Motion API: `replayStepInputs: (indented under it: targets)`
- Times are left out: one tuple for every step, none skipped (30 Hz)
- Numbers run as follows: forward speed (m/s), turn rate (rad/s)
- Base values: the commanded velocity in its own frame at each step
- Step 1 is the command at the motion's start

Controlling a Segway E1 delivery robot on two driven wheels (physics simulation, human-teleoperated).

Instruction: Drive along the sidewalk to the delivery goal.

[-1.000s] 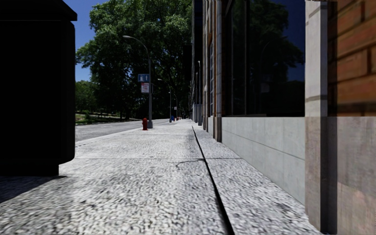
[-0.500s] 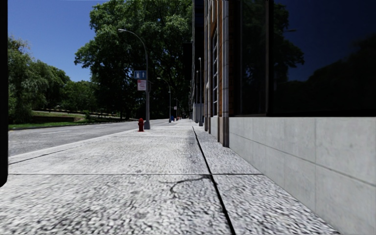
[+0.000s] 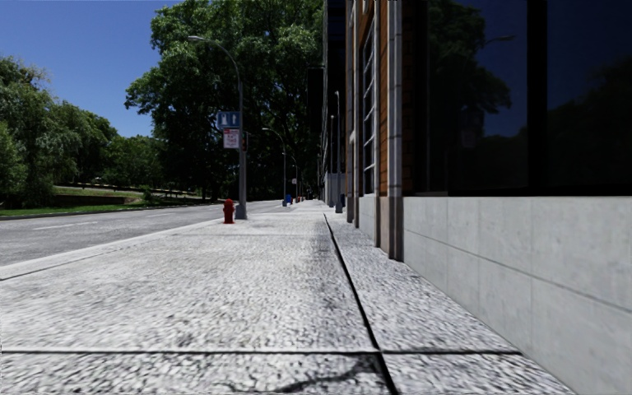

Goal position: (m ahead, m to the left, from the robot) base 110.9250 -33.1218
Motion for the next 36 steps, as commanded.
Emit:
replayStepInputs:
  targets:
    - [2.00, 0.00]
    - [2.00, 0.00]
    - [2.00, 0.00]
    - [2.00, 0.00]
    - [2.00, 0.00]
    - [2.00, 0.00]
    - [2.00, 0.00]
    - [2.00, 0.00]
    - [2.00, 0.00]
    - [2.00, 0.00]
    - [2.00, 0.00]
    - [2.00, 0.00]
    - [2.00, 0.00]
    - [2.00, 0.00]
    - [2.00, 0.00]
    - [2.00, 0.00]
    - [2.00, 0.00]
    - [2.00, 0.00]
    - [2.00, 0.00]
    - [2.00, 0.00]
    - [2.00, 0.00]
    - [2.00, 0.00]
    - [2.00, 0.00]
    - [2.00, 0.00]
    - [2.00, 0.00]
    - [2.00, 0.00]
    - [2.00, 0.00]
    - [2.00, 0.00]
    - [2.00, 0.00]
    - [2.00, 0.00]
    - [2.00, 0.00]
    - [2.00, 0.00]
    - [2.00, 0.00]
    - [2.00, 0.00]
    - [2.00, 0.00]
    - [2.00, 0.00]
